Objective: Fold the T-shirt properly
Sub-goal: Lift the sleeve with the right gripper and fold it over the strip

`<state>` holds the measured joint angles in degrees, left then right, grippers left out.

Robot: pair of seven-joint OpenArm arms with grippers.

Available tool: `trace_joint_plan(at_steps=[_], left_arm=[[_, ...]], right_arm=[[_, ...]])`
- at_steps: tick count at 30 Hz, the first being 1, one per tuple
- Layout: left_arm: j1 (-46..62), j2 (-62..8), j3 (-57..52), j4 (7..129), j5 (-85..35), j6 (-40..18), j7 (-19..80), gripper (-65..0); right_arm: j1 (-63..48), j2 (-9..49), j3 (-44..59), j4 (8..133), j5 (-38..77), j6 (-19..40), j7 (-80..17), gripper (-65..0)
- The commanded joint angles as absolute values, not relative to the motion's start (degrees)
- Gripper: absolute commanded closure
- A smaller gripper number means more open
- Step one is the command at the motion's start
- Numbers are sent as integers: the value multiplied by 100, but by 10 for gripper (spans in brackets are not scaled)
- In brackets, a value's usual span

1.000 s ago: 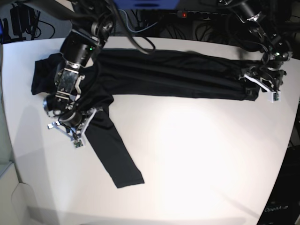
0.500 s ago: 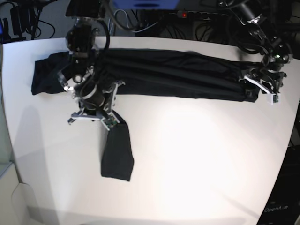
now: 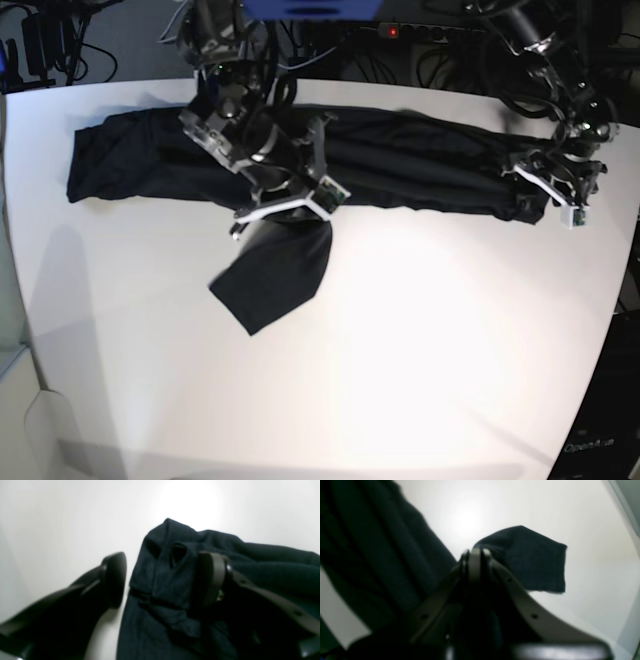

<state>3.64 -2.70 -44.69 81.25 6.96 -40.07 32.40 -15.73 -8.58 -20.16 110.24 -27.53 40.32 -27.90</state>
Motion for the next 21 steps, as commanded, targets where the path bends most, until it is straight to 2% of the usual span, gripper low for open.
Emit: trace_joint_plan(at_steps=[1,21], left_arm=[[286,-303,-4426,8180,875,-4000,3345,-406],[233,-312,-4409,7785,910,-4000,3310,-406]], right_arm=[[-1543,-900,-2105,11134,-2695,4000,-2668,-3],[-2220,-900,-2879,11143,-2686,4000,-2659,-3]])
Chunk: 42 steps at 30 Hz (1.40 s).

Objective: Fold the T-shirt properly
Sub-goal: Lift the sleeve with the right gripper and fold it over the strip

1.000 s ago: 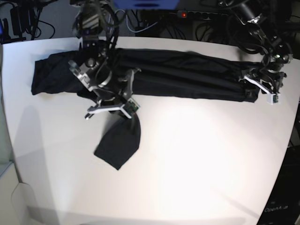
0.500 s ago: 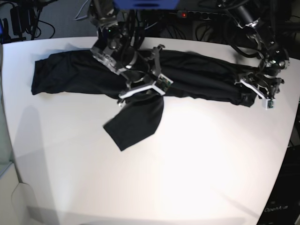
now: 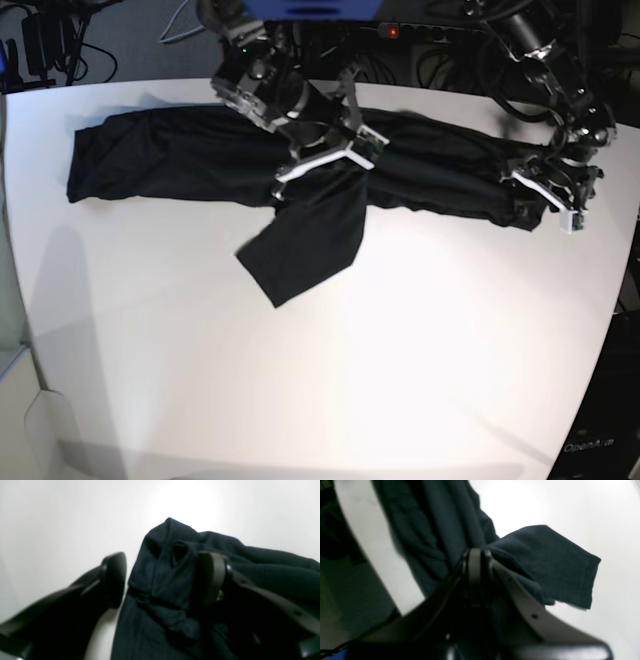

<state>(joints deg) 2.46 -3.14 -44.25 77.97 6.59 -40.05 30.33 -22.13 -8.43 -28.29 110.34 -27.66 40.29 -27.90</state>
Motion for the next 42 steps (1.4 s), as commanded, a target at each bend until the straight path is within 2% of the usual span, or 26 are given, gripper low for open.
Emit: trace_joint_plan(at_steps=[1,10,20,23,28,31,35,42], left_arm=[[233,-312,-4409,7785,910,-4000,3310,-406],[233,-312,-4409,7785,884,-4000,3327,-406],[233,-312,-4426,7811,901,-4000,3336,-406],[242,-312,-4435,7811,892,-4000,3336,-406],[242,-312,-4435,7820,901,-4000,3336,-406],[251,-312,-4435,7820,901,-4000,3336,-406],[251,-312,-4435,7820,901,-4000,3336,-406],[286,-312,-4444,7793,866,-4000,3327,-406]], right_arm=[[-2308,-900,-2914,11143,-2686,4000,-2659,-3],[-2378,-900,-3424,11125,-2659,4000,-2633,-3],[-2343,-900,-3477,11116,-2659,4000,-2651,-20],[-2343,-900,-3477,11116,-2659,4000,-2651,-103],[-2343,-900,-3486,11108,-2659,4000,-2651,-350],[-2343,-900,-3468,11108,-2659,4000,-2651,-454],[-2193,-900,-3284,11134,-2695,4000,-2651,-476],[-1473,-900,-2141,11116,-2651,4000,-2668,-479]])
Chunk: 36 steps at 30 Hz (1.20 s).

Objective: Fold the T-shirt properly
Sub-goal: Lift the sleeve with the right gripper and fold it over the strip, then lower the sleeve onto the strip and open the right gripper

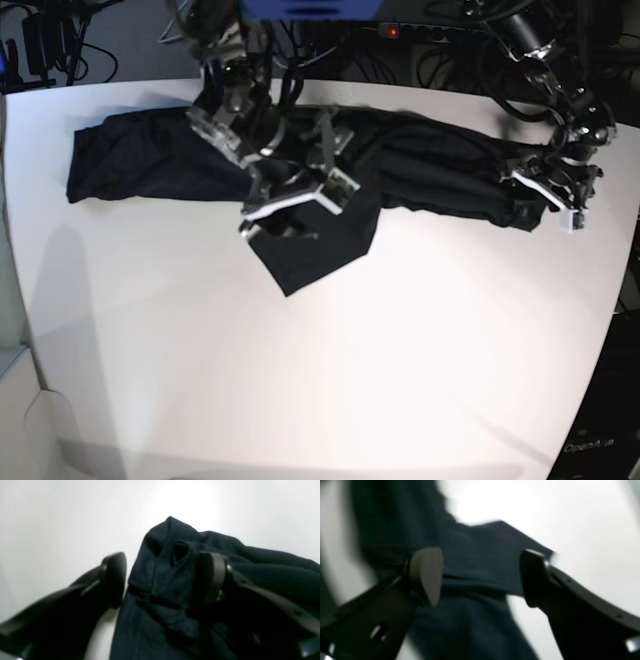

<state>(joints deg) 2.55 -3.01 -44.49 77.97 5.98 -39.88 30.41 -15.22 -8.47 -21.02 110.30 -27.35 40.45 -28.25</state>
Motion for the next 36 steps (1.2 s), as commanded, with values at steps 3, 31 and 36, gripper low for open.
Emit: trace_joint_plan(at_steps=[3,31,36], left_arm=[[286,-312,-4444,7793,866,-4000,3336,-406],[295,-180,-4734,7820,910,-4000,3345,-406],[295,-207,-4769,7829,910,-4000,3345,-406]], right_arm=[[-1015,-900,-1754,11090,-2466,4000,-3002,-479],[620,-769,-268,8725,66,4000,-4488,-477],[716,-585,-259,8435,92,4000,-4382,-477]])
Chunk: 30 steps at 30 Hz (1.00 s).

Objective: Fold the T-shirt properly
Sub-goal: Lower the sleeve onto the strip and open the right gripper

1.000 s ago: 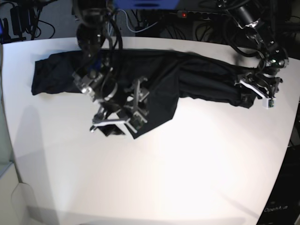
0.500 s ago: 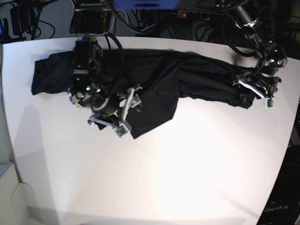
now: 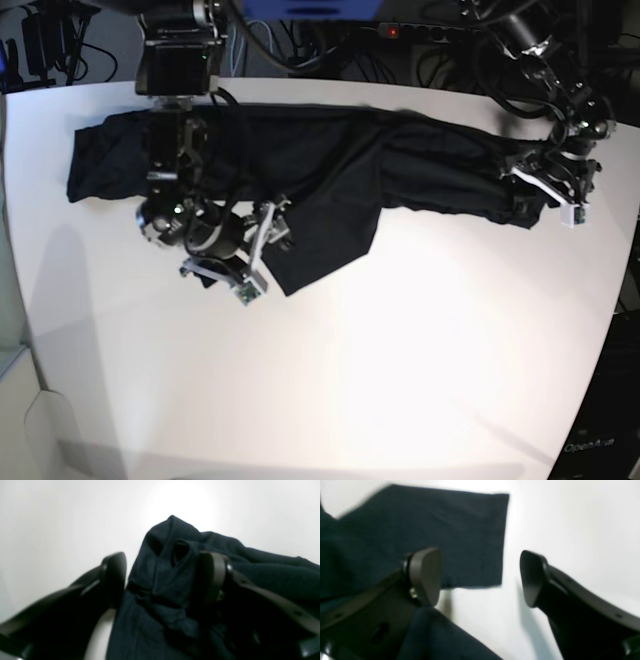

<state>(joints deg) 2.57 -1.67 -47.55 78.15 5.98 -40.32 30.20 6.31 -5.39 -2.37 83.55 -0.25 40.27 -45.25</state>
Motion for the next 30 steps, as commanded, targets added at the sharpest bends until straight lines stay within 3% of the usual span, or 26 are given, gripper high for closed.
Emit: trace_joint_plan(at_steps=[1,15,18,21,23,30], left_arm=[[295,-207,-4769,7837,910,-4000,3345,-406],[295,-198,-4778,7855,910,-4000,3345,-406],[295,-198,-4778,7855,910,-4000,3345,-406],[295,-207,-4778,7855,910,-4000,3345,-406],[295,-207,-4778,7855,910,-4000,3345,-406],[295,-224,-4778,7855,910,-4000,3345,-406]], right_arm=[[716,-523,-259,8374,92,4000,-4286,-476],[699,-479,-259,7389,92,4000,-3644,-463],[708,-479,-259,7407,92,4000,-3644,-361],[716,-479,-259,7415,92,4000,-3644,-196],[796,-479,-268,7407,75,4000,-3662,-123],[910,-479,-321,7556,57,4000,-3688,-107]])
